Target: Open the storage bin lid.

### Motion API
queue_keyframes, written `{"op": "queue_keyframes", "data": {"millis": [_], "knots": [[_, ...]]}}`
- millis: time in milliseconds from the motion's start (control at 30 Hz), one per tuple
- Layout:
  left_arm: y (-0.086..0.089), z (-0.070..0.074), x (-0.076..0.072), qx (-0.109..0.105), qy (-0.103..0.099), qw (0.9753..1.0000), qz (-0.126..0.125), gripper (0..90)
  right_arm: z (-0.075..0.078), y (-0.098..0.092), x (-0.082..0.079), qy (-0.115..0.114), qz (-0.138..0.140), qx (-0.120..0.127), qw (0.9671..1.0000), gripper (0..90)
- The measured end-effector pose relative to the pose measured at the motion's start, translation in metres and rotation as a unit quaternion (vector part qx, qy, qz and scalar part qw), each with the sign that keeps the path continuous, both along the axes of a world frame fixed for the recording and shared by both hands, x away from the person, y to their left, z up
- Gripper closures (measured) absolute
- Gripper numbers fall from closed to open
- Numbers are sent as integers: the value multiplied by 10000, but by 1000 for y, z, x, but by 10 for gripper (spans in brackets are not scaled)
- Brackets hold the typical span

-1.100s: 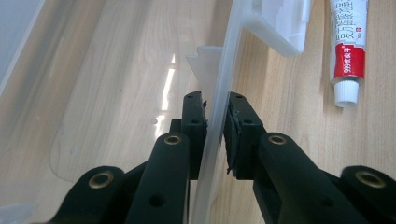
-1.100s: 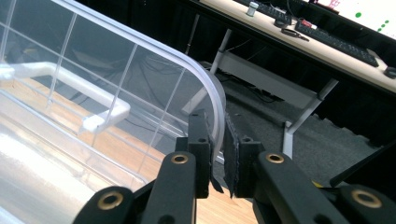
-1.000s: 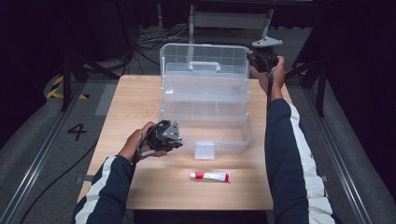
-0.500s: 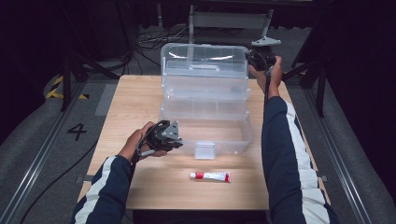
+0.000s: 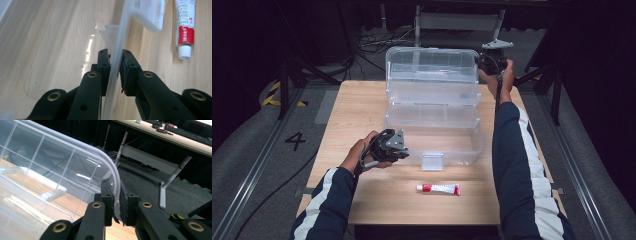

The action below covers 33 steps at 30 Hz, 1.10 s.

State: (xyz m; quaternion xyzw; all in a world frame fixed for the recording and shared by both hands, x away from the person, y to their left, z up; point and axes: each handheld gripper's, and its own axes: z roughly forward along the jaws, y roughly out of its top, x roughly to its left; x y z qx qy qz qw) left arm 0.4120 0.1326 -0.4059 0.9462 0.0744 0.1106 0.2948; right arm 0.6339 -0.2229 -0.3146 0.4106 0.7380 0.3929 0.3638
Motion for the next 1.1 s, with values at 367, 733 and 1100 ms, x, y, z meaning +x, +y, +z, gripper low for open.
{"op": "queue_keyframes", "data": {"millis": [367,733,1100], "knots": [[0,0,0,0,9,10000,3,798,-3,2,10,149,-1,-90,9998,819],[1,0,0,17,-35,10000,-21,796,-10,0,18,269,-18,68,9996,821],[3,0,1,77,-80,9999,-101,795,-18,0,28,459,-50,-27,9989,815]]}}
